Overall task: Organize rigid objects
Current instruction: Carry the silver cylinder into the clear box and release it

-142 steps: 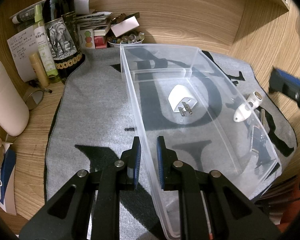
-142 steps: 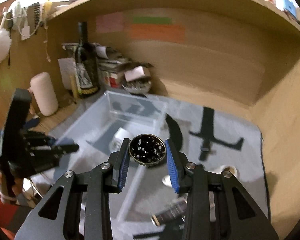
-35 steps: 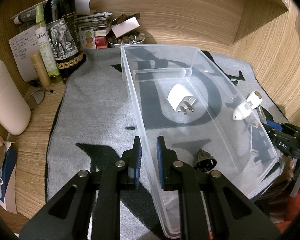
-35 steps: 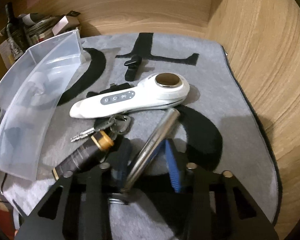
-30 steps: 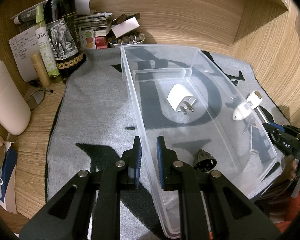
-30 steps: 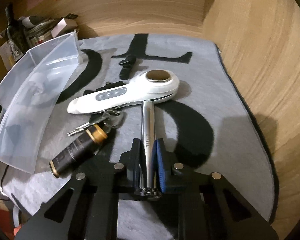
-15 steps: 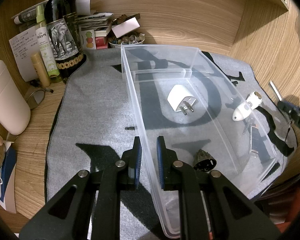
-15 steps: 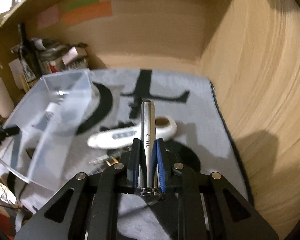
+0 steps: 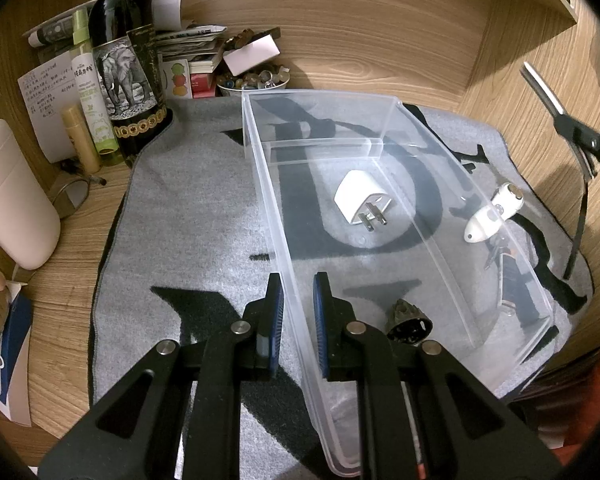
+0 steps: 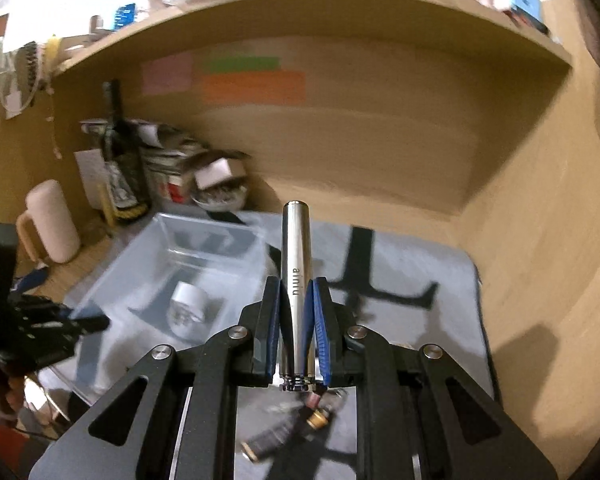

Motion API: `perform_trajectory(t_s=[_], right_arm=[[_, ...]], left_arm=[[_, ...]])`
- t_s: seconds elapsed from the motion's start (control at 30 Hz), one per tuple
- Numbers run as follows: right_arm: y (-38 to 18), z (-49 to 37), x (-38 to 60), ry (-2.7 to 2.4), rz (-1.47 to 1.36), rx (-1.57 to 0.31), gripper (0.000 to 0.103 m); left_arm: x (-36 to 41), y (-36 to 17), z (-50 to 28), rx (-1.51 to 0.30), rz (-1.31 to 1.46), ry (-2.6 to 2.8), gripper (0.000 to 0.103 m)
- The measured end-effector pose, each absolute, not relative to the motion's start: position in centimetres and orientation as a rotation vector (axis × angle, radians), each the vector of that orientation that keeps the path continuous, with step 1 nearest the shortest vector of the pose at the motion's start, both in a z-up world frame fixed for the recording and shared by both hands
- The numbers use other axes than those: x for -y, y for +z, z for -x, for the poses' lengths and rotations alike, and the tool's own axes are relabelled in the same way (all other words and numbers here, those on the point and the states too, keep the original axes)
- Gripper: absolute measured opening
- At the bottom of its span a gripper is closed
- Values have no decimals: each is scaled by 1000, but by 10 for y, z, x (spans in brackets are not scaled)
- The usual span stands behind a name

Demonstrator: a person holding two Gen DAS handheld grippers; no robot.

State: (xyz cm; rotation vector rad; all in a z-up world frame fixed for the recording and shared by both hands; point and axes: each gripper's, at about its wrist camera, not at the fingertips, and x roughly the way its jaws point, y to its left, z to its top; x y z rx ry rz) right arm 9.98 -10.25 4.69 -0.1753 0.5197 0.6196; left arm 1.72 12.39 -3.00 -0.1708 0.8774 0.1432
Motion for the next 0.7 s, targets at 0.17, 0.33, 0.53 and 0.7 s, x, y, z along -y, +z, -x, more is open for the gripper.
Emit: perform_trajectory(t_s=[0.17, 0.33, 0.53, 0.7], right_arm=[[54, -94, 75, 689, 206, -491, 14], [53, -89, 48, 757, 236, -485, 14], [42, -84, 19, 829, 291, -517, 14], [21, -85, -1, 874, 342, -590, 14]], left_arm=[[-124, -30, -17, -878, 170, 143, 14], [-124, -30, -17, -877, 170, 143, 14], [-123, -30, -17, -877, 173, 142, 14], [-123, -30, -17, -877, 172, 142, 14]])
